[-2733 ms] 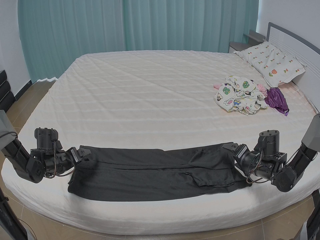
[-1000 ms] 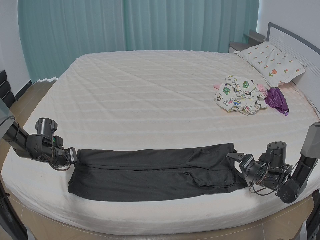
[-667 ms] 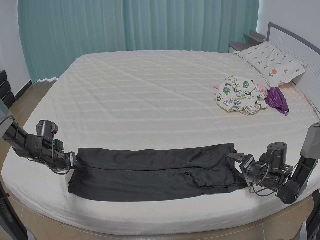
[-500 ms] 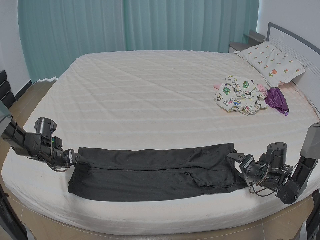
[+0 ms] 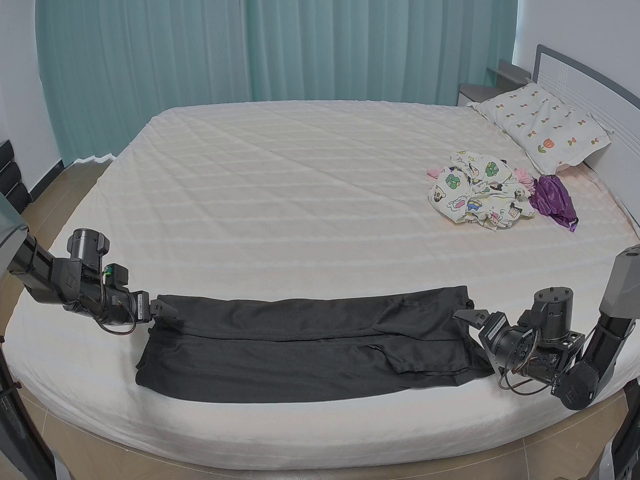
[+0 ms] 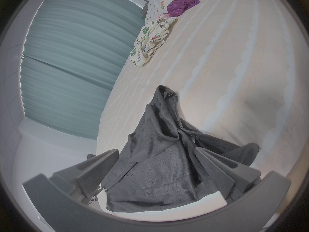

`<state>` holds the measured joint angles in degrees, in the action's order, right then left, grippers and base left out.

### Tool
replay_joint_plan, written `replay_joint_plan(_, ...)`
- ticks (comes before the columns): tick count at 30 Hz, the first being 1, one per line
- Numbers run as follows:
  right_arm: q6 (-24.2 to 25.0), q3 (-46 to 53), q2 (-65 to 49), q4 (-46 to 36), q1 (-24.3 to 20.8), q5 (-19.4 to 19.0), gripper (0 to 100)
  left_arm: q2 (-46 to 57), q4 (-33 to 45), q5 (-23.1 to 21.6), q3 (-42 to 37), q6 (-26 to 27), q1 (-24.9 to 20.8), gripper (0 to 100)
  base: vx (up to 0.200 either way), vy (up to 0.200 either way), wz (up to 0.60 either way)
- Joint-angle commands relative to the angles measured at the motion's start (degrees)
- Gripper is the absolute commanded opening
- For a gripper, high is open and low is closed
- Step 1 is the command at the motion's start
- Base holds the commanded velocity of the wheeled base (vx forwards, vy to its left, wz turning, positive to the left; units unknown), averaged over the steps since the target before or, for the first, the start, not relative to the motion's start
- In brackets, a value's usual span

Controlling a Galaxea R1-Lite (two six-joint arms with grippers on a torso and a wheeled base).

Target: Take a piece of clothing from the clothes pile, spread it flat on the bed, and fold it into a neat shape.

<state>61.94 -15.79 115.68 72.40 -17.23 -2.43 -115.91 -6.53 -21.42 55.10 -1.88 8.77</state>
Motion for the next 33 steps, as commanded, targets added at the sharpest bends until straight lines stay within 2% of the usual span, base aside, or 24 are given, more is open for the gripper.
replay_joint_plan(1, 0.11, 0.41, 0.16, 0.02, -0.09, -0.04, 100, -4.85, -0.15, -3.10, 1.06, 3.81, 0.20, 100, 0.000, 0.000, 0.00)
replay_joint_plan(4, 0.11, 0.58, 0.25, 0.02, -0.09, -0.12, 100, -6.26, -0.32, -5.12, 1.68, 5.83, 0.20, 100, 0.000, 0.000, 0.00)
replay_joint_plan(12, 0.20, 0.49, 0.78, 0.02, -0.18, -0.12, 100, -9.07, -0.15, -4.68, 4.84, 5.92, 0.29, 100, 0.000, 0.000, 0.00)
replay_joint_plan(22, 0.20, 0.58, 0.87, 0.02, -0.18, -0.12, 100, -9.51, -0.15, -6.44, 5.54, 5.66, 0.02, 100, 0.000, 0.000, 0.00)
replay_joint_plan(23, 0.20, 0.58, 0.87, 0.02, -0.18, -0.12, 100, -9.60, -0.15, -6.44, 5.54, 5.74, 0.02, 0, 0.000, 0.000, 0.00)
replay_joint_plan(33, 0.20, 0.67, 0.95, 0.02, -0.18, -0.12, 100, -9.51, -0.06, -6.35, 5.37, 5.66, 0.20, 0, 0.000, 0.000, 0.00)
